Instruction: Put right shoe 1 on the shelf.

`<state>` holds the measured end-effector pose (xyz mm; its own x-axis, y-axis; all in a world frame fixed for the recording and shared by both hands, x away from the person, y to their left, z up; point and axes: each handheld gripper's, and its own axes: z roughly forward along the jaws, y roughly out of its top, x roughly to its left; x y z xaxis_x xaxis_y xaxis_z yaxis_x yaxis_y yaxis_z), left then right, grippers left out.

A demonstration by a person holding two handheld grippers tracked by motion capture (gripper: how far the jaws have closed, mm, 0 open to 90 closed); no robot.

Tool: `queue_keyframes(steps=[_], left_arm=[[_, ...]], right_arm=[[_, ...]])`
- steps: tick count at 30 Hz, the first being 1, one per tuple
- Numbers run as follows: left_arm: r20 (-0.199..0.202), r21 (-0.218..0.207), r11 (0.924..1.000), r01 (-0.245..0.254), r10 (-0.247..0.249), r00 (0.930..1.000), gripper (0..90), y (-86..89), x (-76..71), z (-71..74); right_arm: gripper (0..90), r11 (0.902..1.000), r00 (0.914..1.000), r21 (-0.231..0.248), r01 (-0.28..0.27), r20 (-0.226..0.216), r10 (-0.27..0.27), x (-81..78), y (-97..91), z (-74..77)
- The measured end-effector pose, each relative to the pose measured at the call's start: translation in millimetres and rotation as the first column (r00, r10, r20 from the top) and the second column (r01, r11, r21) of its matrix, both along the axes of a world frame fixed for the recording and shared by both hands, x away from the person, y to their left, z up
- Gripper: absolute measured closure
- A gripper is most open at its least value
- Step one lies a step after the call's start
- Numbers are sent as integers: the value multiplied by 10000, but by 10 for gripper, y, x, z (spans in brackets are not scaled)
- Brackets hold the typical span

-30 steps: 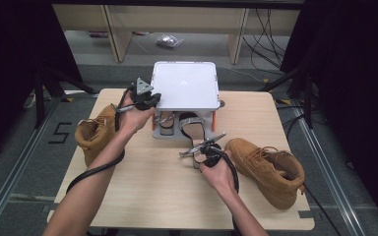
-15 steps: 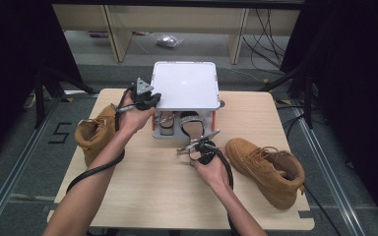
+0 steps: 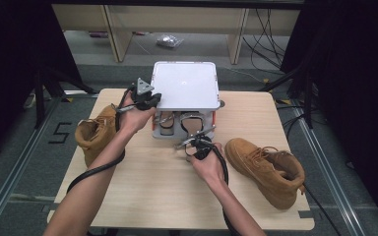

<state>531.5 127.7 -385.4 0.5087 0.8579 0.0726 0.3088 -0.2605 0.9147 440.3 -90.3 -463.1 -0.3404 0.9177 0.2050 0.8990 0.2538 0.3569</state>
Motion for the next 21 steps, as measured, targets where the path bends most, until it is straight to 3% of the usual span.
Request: queue_keyframes(steps=[6,21], left_arm=[[12,23,10000,4,-4,10000,897,0,-1,0],[18,35,10000,10,-10,10000,897,1,-2,-1]], right_arm=[[900,9999,9988,30,-102,477,101,27,17,16],[900,10000,9966,-37,68,820,-64,113,52,101]])
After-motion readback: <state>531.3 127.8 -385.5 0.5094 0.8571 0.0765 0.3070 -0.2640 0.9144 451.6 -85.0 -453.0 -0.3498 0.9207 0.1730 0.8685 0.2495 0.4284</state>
